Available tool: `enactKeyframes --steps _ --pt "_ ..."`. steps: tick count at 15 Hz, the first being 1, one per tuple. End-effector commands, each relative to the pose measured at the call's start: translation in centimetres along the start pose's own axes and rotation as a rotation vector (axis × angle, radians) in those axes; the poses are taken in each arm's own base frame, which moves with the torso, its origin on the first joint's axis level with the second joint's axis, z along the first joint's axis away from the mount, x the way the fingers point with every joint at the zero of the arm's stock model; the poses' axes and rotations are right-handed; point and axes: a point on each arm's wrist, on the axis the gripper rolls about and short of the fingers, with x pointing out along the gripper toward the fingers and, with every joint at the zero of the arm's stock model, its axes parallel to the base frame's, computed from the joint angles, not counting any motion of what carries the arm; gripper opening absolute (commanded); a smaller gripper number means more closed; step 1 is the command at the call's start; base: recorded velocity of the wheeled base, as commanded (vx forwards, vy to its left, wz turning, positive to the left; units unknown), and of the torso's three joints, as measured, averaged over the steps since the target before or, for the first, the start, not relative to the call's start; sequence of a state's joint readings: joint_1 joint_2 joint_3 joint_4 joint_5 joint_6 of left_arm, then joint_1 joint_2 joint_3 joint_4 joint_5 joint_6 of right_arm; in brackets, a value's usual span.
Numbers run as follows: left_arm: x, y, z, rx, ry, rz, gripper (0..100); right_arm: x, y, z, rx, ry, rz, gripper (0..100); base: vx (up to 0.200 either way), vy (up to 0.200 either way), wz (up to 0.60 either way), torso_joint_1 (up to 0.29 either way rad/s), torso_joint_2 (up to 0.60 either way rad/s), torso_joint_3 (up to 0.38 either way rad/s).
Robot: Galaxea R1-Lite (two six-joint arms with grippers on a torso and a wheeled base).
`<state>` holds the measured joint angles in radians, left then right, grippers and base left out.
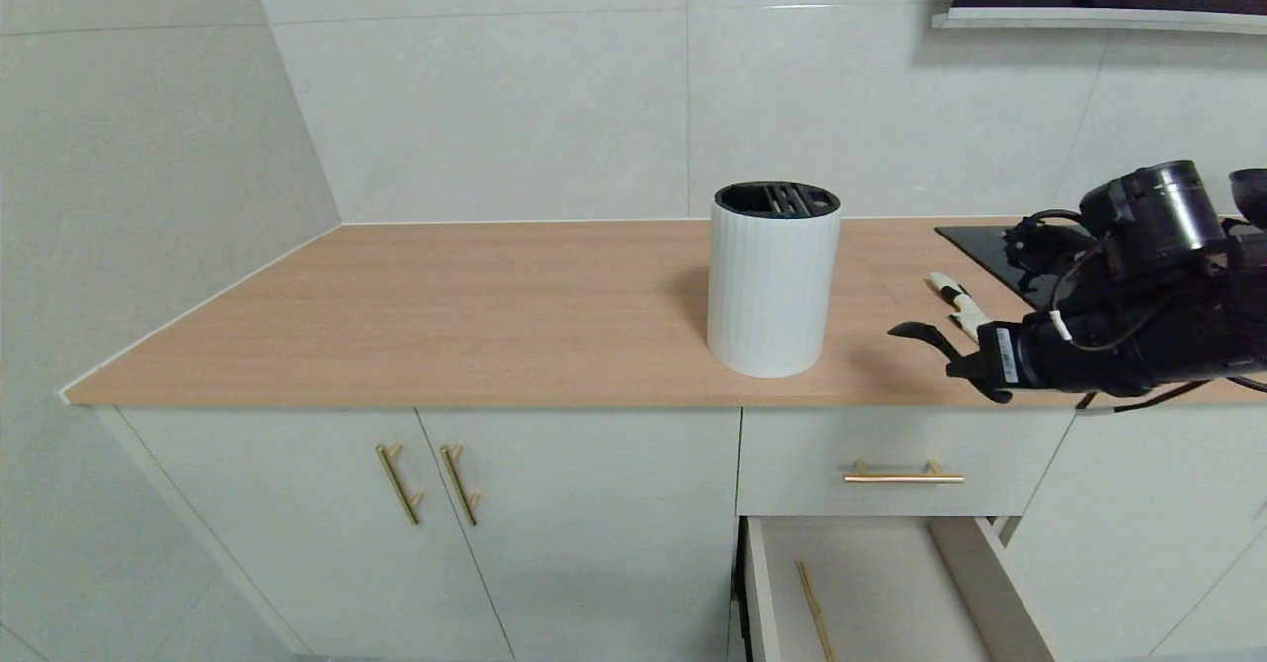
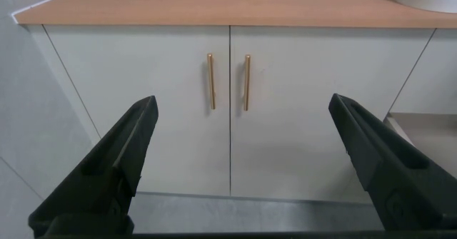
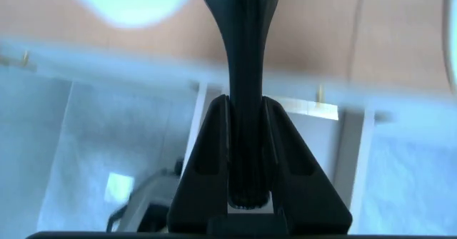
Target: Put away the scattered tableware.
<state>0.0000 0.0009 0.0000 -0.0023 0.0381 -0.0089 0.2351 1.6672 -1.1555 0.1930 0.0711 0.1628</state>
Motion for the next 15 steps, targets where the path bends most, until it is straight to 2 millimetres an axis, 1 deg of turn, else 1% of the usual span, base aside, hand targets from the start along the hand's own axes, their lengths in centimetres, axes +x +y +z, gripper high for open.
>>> enactKeyframes --steps 1,4,6,7,11,13,15 --pt "0.0 0.0 0.0 0.0 0.0 0.0 100 -3.1 0.0 -2.4 -0.004 -0.052 0.0 0 0.0 0.0 0.0 0.0 0.0 0.0" --pt "0.0 0.0 0.0 0.0 0.0 0.0 100 -3.5 -0.5 -5.2 -0.007 -0.034 -0.009 0 0.0 0.0 0.0 0.0 0.0 0.0" --pt "0.0 0.0 0.0 0.0 0.0 0.0 100 -3.3 -0.7 -6.0 -0.017 -0.018 -0.016 0 0.0 0.0 0.0 0.0 0.0 0.0" --pt "0.0 0.0 0.0 0.0 0.0 0.0 100 -3.0 -0.8 -7.0 -0.04 0.006 -0.022 0 0.0 0.0 0.0 0.0 0.0 0.0" --pt "0.0 0.0 0.0 0.0 0.0 0.0 100 -1.8 -1.0 -7.5 -0.064 -0.002 -0.024 0 0.0 0.0 0.0 0.0 0.0 0.0" --pt "0.0 0.0 0.0 0.0 0.0 0.0 100 -1.5 -1.1 -7.5 -0.068 0.004 -0.025 0 0.0 0.0 0.0 0.0 0.0 0.0" --pt "0.0 0.0 0.0 0.0 0.0 0.0 100 -1.5 -1.1 -7.6 -0.068 0.007 -0.025 0 0.0 0.0 0.0 -0.124 0.28 0.171"
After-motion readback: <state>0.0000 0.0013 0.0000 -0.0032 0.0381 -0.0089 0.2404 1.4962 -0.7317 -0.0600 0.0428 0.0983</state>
